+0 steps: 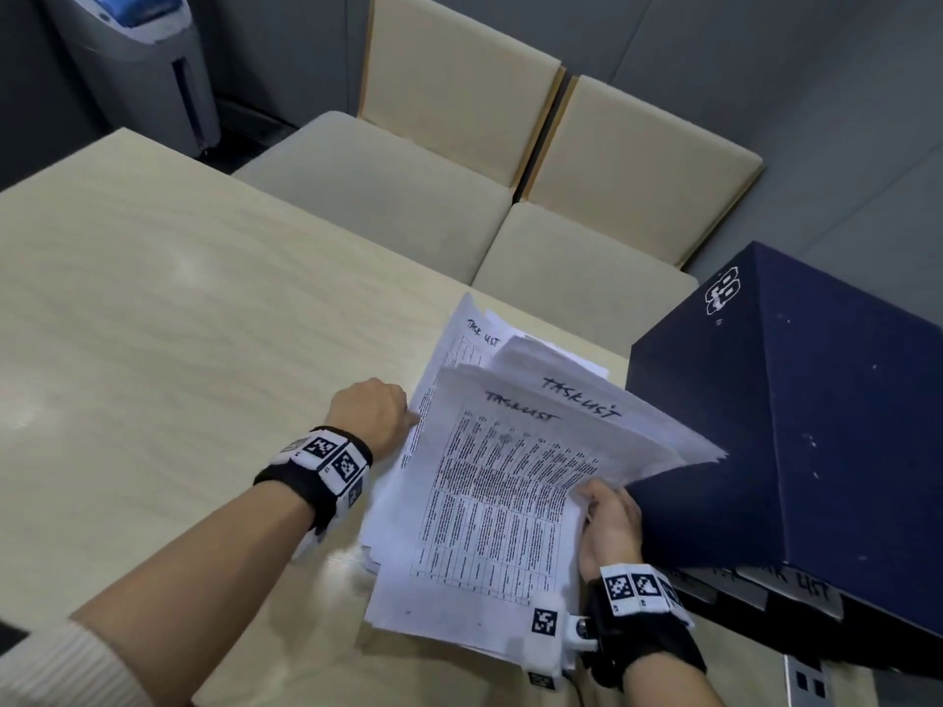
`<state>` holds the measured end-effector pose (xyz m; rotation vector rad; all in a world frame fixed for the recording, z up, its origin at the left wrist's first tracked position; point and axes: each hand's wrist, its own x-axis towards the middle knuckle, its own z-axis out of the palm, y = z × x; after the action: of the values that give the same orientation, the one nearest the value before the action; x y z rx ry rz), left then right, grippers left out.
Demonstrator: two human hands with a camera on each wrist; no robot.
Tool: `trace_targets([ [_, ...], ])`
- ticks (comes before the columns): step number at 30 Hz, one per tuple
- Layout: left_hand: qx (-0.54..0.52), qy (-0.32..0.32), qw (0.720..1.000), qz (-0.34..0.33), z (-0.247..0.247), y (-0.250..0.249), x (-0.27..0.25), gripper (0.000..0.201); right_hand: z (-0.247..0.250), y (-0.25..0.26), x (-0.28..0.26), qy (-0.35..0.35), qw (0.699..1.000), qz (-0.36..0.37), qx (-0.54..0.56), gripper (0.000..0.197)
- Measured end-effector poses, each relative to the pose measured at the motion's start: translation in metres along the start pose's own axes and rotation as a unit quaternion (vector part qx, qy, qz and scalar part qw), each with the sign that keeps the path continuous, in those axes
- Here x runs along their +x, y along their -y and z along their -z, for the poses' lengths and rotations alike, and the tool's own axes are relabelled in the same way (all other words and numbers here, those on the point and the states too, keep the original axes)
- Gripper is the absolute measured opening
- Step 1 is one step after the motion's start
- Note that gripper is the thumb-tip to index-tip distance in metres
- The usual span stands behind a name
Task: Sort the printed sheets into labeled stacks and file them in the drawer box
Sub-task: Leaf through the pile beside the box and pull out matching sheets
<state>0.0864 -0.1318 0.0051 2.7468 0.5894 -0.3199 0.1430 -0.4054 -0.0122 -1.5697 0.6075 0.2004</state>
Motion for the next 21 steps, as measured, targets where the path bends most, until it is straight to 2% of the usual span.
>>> trace_targets([
  [2, -0.024, -0.017, 0.999, -0.034, 0.004, 0.004, -0.001, 0.036, -0.004, 0.000, 0.002, -0.003, 1.000, -0.001, 0.018, 0.019],
  [5, -0.162, -0.021, 0.982, -0.099, 0.006, 0.012, -0.006, 0.029, -0.007, 0.002, 0.003, 0.001, 0.999, -0.009, 0.033, 0.020],
  [7, -0.304, 0.000, 0.948, -0.092, 0.007, 0.014, -0.011, 0.033, -0.008, 0.006, 0.003, 0.017, 0.999, -0.018, 0.033, 0.020],
  [10, -0.465, 0.104, 0.878, -0.054, 0.008, 0.011, -0.022, 0.046, -0.008, 0.006, 0.004, 0.015, 0.999, -0.020, 0.030, 0.016],
  [13, -0.514, 0.159, 0.841, -0.058, 0.003, 0.011, -0.023, 0.059, -0.005, -0.001, 0.005, 0.006, 0.999, -0.020, 0.029, 0.013],
  [15, -0.532, 0.172, 0.828, -0.052, 0.002, 0.010, -0.021, 0.056, -0.004, -0.006, 0.005, 0.004, 0.999, -0.015, 0.030, 0.015],
  [19, -0.588, 0.214, 0.779, -0.042, 0.003, 0.000, -0.023, 0.054, -0.002, 0.004, -0.001, 0.025, 1.000, -0.004, 0.018, 0.013],
  [20, -0.603, 0.218, 0.766, -0.041, 0.004, -0.004, -0.024, 0.052, 0.000, 0.005, 0.001, 0.020, 1.000, -0.014, 0.002, 0.015],
  [21, -0.608, 0.207, 0.766, -0.028, 0.004, -0.007, -0.023, 0.049, 0.004, 0.005, 0.002, 0.011, 0.999, -0.039, 0.013, 0.024],
])
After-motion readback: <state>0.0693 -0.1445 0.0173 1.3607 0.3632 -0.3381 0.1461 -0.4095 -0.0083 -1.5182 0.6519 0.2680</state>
